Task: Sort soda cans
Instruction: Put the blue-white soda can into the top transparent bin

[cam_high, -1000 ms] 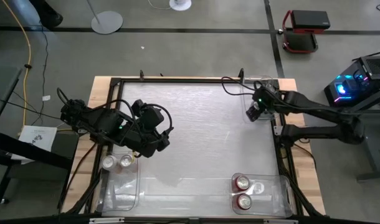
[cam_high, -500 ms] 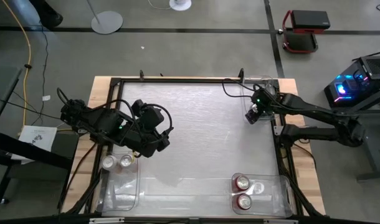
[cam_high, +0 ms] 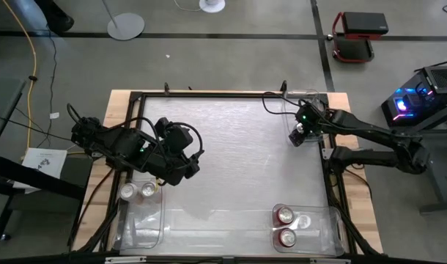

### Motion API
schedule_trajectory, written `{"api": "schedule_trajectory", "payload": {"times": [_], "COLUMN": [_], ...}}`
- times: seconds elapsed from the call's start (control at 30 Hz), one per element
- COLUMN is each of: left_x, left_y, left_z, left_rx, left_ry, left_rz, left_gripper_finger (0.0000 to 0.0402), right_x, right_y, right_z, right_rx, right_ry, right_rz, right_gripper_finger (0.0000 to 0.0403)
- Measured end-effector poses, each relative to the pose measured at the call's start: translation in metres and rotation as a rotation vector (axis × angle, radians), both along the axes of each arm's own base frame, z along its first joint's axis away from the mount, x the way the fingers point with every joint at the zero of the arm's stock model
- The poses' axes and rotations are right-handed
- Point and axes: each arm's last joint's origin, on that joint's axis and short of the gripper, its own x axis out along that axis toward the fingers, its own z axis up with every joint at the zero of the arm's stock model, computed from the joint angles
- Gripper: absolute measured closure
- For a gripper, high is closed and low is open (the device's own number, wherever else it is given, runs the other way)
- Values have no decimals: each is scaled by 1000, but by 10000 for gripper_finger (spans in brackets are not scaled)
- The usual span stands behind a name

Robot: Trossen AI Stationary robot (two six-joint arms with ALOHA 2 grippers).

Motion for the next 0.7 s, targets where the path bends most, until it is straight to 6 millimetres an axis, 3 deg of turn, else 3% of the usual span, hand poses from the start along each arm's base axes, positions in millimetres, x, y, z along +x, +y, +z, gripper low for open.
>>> {"api": "schedule_trajectory", "payload": {"times": [0.33, 0.7], "left_x": [0, 0], "left_y": [0, 0], "left_z": [0, 0], "left_rx": [1, 5], "left_ry": [1, 5], "left_rz": [-2, -6], "left_gripper_finger": [37, 37], "right_x": [1, 1], "right_y": [1, 1], "right_z": [0, 1], "right_rx": [20, 31], "right_ry": [-11, -25], "right_rz": [37, 30], "right_gripper_finger": [102, 48]}}
